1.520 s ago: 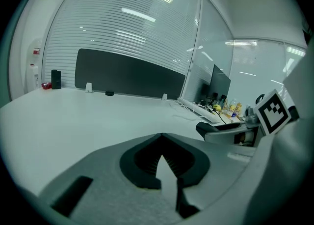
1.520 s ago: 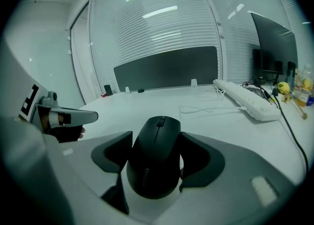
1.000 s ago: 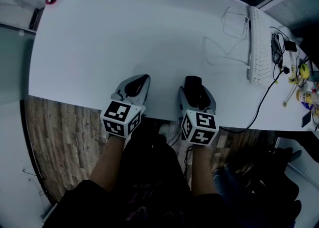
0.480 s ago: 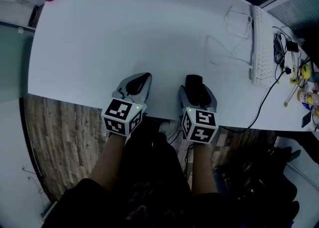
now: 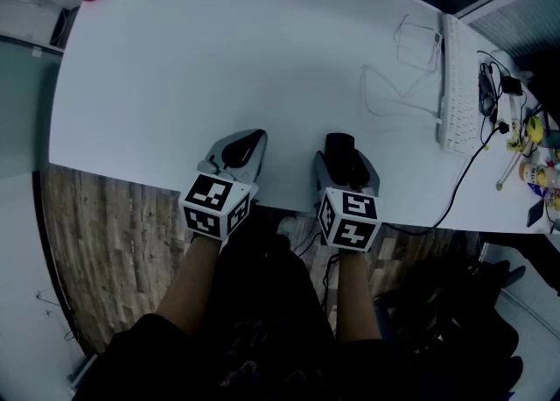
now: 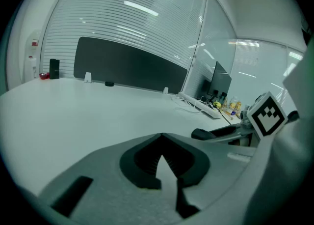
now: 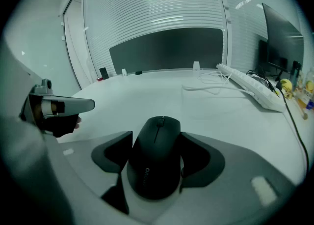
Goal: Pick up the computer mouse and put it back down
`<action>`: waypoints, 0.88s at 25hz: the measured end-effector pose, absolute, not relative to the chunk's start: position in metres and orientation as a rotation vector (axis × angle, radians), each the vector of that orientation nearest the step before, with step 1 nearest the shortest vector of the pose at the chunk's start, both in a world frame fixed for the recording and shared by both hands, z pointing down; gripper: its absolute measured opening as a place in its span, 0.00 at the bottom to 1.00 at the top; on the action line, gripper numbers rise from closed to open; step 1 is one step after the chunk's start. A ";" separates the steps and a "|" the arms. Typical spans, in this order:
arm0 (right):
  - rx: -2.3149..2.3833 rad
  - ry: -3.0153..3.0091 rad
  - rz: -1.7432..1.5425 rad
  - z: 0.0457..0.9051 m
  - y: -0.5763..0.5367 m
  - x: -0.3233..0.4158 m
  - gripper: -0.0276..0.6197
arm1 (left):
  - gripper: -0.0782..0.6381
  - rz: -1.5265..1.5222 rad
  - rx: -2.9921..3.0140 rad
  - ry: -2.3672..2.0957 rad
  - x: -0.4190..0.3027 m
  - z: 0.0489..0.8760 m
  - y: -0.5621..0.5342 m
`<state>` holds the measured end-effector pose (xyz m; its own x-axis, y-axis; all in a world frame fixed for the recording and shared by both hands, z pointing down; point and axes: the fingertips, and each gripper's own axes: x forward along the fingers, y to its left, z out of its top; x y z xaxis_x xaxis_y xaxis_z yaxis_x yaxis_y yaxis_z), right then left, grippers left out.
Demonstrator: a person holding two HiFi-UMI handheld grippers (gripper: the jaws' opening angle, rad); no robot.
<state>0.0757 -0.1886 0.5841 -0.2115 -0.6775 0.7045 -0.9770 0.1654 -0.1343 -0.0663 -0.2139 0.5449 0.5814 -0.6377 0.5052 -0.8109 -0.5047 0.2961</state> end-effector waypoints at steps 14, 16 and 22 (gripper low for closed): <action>1.579 -1.977 0.801 0.577 -0.187 0.076 0.58 | 0.11 0.445 2.318 -1.165 -0.067 0.536 -0.212; 1.587 -1.985 0.795 0.573 -0.187 0.077 0.58 | 0.11 0.444 2.321 -1.167 -0.067 0.533 -0.211; 1.610 -2.009 0.768 0.559 -0.183 0.079 0.55 | 0.11 0.436 2.332 -1.174 -0.067 0.525 -0.208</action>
<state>0.0790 -0.1830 0.5585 -0.2164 -0.7247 0.6542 -0.9763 0.1631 -0.1423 -0.0671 -0.2078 0.5248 0.5792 -0.6564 0.4835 -0.8128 -0.5106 0.2805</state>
